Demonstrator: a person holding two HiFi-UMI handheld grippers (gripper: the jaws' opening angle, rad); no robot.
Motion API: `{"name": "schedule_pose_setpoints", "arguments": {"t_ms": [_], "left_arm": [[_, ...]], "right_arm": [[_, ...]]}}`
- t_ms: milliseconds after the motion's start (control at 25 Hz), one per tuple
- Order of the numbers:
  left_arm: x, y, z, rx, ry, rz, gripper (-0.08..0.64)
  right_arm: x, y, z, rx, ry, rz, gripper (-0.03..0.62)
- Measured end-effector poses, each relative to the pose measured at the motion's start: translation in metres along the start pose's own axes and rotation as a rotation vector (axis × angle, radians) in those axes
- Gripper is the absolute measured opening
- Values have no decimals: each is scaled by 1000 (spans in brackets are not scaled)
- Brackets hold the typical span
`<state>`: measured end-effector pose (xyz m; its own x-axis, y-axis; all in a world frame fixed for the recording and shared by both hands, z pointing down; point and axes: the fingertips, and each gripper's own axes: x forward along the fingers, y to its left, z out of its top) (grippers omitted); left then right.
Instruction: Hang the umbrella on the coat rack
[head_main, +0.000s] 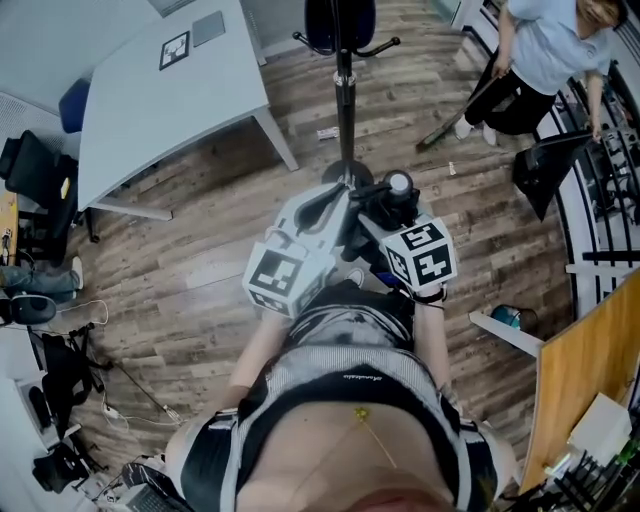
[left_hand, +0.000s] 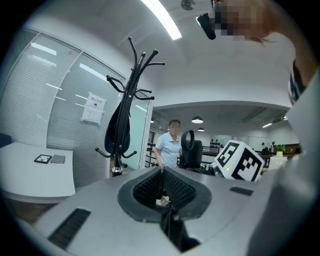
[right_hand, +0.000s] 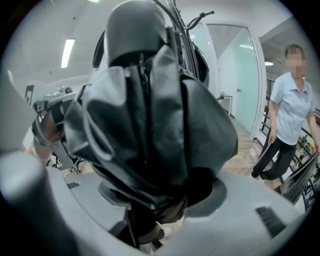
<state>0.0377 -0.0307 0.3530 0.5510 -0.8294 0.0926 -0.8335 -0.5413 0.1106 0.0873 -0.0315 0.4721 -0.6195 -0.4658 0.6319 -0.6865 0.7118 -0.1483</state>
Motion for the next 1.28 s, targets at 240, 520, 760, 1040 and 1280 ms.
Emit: {"name": "schedule_pose_setpoints", "arguments": {"t_ms": [240,520,760,1040,1280], "left_arm": [[0,-1,0,-5,-5,11,14],[-6,4,-1,-16,0,5,14],[18,27,2,-5,13,-32,14],[34,48,7,20,12,-56,14],[42,64,11,19,13,-85,14]], "right_arm": [[1,-5,1,-8,5,-4,258],[5,-4,-1,4,20,-10,258],[25,-21,13,25,30,-31,258],[46,-34,24,50,41,-47,258],[62,-42,34,72,54,-65,258]]}}
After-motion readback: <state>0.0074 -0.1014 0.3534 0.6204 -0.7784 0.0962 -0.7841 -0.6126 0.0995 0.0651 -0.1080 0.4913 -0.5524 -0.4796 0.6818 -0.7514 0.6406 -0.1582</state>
